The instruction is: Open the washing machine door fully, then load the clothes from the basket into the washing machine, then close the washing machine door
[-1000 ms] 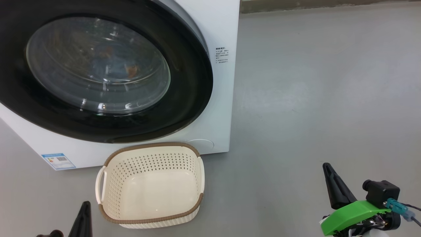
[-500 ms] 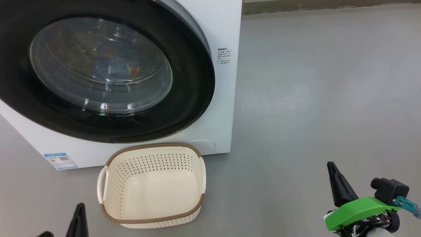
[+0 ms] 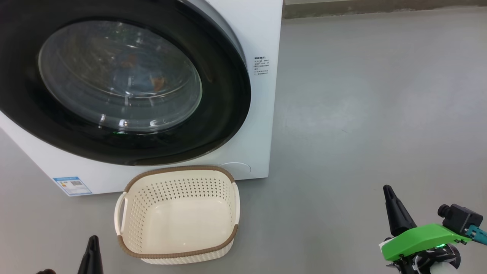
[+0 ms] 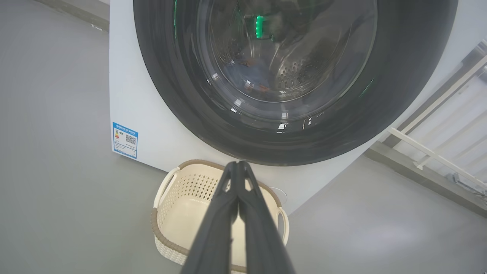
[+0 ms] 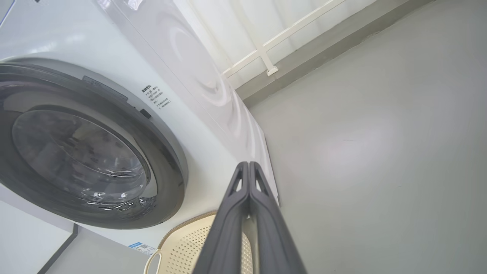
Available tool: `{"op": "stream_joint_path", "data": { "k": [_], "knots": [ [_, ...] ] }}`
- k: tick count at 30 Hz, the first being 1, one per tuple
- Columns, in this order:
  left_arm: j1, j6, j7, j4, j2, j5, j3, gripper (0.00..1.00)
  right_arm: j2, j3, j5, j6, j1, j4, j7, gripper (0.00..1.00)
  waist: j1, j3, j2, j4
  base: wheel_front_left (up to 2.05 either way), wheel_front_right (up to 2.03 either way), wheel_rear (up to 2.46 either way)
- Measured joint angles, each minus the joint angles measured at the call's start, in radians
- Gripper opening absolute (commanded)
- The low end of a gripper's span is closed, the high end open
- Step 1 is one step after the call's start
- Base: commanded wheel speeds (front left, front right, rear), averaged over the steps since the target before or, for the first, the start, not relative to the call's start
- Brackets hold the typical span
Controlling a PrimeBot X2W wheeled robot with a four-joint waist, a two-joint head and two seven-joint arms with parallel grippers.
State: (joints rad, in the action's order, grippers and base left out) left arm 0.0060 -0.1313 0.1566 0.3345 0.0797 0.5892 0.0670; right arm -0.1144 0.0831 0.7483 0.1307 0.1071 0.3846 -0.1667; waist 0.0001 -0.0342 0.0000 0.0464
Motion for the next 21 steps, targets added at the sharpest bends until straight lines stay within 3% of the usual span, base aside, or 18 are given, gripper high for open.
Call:
{"op": "stream_joint_path", "data": {
  "k": [21],
  "knots": [
    [-0.004, 0.000, -0.061, -0.011, -0.004, 0.229, 0.002, 0.00, 0.016, -0.052, 0.194, 0.000, 0.000, -0.023, 0.062, 0.00, 0.0000, 0.008, 0.0000, -0.010, 0.00, 0.00, 0.00]
  ]
}}
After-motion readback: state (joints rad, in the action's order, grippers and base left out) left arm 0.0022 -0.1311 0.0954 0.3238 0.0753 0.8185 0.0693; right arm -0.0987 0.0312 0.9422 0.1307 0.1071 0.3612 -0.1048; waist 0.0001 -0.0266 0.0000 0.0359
